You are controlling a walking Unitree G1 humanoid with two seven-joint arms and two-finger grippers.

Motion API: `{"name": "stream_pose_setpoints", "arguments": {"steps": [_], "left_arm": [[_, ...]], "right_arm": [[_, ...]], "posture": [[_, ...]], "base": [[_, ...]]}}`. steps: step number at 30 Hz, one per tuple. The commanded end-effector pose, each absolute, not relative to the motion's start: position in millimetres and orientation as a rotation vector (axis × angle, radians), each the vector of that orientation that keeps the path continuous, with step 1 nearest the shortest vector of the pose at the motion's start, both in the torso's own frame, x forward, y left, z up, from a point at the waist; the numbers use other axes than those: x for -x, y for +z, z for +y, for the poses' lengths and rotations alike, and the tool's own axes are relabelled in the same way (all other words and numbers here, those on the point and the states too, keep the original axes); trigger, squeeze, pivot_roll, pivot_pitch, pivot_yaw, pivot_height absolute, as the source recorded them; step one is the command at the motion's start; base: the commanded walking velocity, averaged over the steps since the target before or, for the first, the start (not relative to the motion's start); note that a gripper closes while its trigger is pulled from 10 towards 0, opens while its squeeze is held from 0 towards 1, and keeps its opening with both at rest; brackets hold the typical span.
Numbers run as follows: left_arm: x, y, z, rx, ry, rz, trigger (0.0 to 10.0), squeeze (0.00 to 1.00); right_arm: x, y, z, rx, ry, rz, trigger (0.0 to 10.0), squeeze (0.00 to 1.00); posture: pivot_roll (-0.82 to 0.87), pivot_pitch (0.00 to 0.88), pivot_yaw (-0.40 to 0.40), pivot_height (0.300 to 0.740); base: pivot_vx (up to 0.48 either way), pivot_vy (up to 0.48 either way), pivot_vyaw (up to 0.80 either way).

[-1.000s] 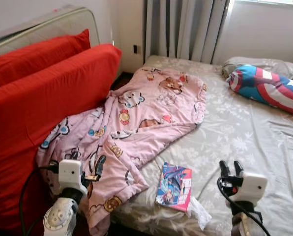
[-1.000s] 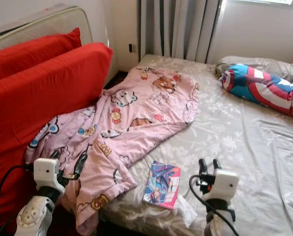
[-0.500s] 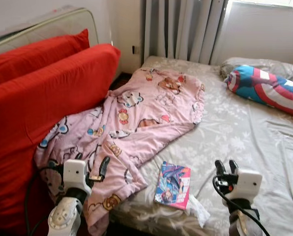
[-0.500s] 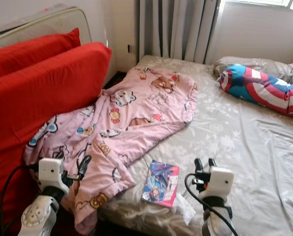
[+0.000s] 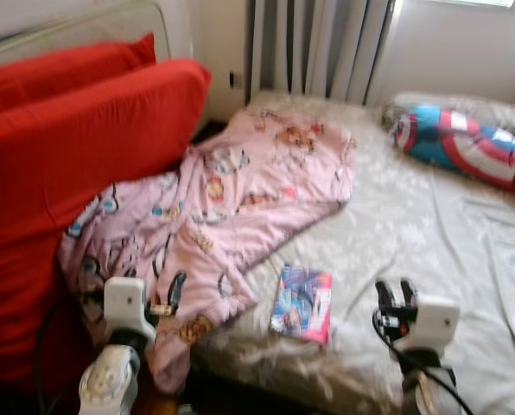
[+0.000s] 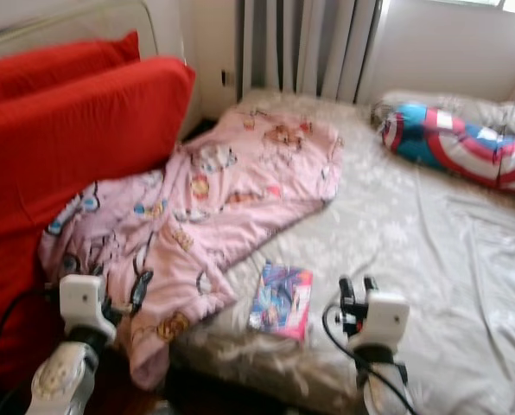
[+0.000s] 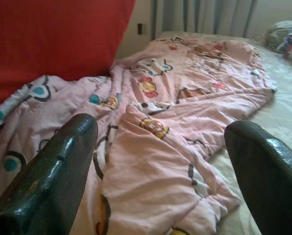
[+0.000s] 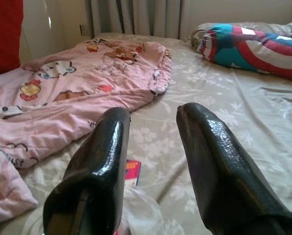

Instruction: Clean up the room

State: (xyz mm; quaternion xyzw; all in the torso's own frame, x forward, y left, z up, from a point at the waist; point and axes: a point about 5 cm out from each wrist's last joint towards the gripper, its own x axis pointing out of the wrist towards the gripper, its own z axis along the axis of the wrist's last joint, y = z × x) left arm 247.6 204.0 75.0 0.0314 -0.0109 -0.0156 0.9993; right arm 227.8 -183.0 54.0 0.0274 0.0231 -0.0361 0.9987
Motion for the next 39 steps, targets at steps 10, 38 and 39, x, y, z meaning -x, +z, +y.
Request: {"name": "stream_pose_setpoints", "arguments": {"steps": [10, 38, 39], "left_arm": [[-249.7, 78.0, 196.7, -0.053, -0.046, -0.017, 10.0, 0.0], [-251.3, 78.3, 194.0, -0.05, -0.059, -0.004, 10.0, 0.0], [-251.4, 77.9, 193.8, -0.051, -0.06, -0.003, 10.0, 0.0]], "right_arm": [[-228.8, 58.1, -182.3, -0.051, -0.068, 0.045, 10.0, 0.0], [-227.6, 52.3, -176.9, -0.052, -0.045, 0.083, 10.0, 0.0], [-227.5, 52.1, -176.6, -0.049, -0.042, 0.086, 10.0, 0.0]], "posture": [[-0.08, 0.074, -0.053, 0.66], [-0.08, 0.078, -0.053, 0.617], [-0.08, 0.078, -0.053, 0.617]], "base": [[0.0, 0.0, 0.0], [0.0, 0.0, 0.0], [0.0, 0.0, 0.0]]}}
